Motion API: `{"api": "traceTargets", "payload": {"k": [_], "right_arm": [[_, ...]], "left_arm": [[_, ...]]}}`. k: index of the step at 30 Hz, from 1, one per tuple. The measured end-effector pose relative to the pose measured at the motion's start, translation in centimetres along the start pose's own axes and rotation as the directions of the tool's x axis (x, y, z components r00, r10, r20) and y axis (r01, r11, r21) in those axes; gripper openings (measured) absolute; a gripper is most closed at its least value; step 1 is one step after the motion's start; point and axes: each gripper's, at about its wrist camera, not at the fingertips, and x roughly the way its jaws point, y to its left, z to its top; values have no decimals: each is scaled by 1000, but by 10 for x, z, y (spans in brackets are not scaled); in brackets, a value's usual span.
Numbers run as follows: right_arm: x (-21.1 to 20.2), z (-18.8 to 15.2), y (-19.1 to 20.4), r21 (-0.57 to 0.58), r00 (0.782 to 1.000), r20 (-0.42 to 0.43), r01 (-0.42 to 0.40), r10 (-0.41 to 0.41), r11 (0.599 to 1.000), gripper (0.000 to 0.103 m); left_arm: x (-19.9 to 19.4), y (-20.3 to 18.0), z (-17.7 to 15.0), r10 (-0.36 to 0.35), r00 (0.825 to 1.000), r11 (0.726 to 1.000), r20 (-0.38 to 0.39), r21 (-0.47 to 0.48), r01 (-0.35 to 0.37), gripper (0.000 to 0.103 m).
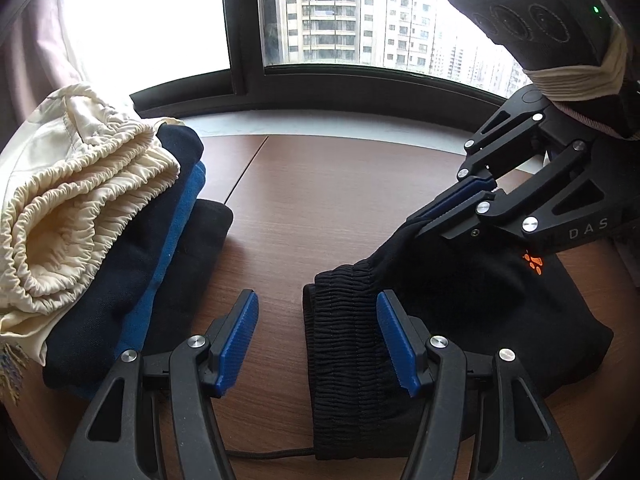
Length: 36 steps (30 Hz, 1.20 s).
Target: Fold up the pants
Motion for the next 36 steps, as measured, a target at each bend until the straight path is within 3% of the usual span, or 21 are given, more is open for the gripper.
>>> {"api": "traceTargets", "payload": {"k": [6, 11, 13, 15, 16, 20, 25, 30, 32, 36], "right_arm": [[21, 5, -27, 28, 998, -30, 54, -53, 998, 8], [46, 4, -47, 93, 996, -72, 51, -45, 994, 8], [53, 4, -52, 108, 995, -82, 69, -60, 992, 13], [54, 4, -55, 123, 991, -92, 108, -97, 987, 38], [52, 3, -56, 132, 989, -88, 129, -118, 983, 42], [30, -1, -54, 153, 992, -51, 123, -117, 980, 44], [-11, -15, -33, 173, 980, 24, 190, -197, 966, 45], [-54, -55, -38, 402, 918, 59, 337, -391, 851, 45], [-71, -77, -42, 503, 886, 66, 367, -459, 782, 45], [-87, -118, -53, 659, 797, -10, 459, -603, 596, 45]], "left_arm": [[14, -1, 0, 23, 1000, 1000, -19, 4, -23, 61], [28, -2, -5, 44, 997, 999, -56, 20, -43, 61], [31, 0, -6, 55, 996, 998, -69, 17, -54, 62], [33, 3, -6, 56, 995, 998, -79, 5, -56, 62], [33, 4, -6, 53, 995, 999, -83, -1, -54, 62], [18, 6, 1, 62, 997, 998, -39, -17, -62, 62], [4, 0, 11, 76, 997, 997, 27, 5, -76, 66], [-2, -7, 18, 55, 997, 998, 59, 12, -56, 66], [-2, -12, 20, 49, 996, 999, 69, 17, -50, 66], [9, -23, 20, 71, 996, 996, 52, 52, -74, 66]]}}
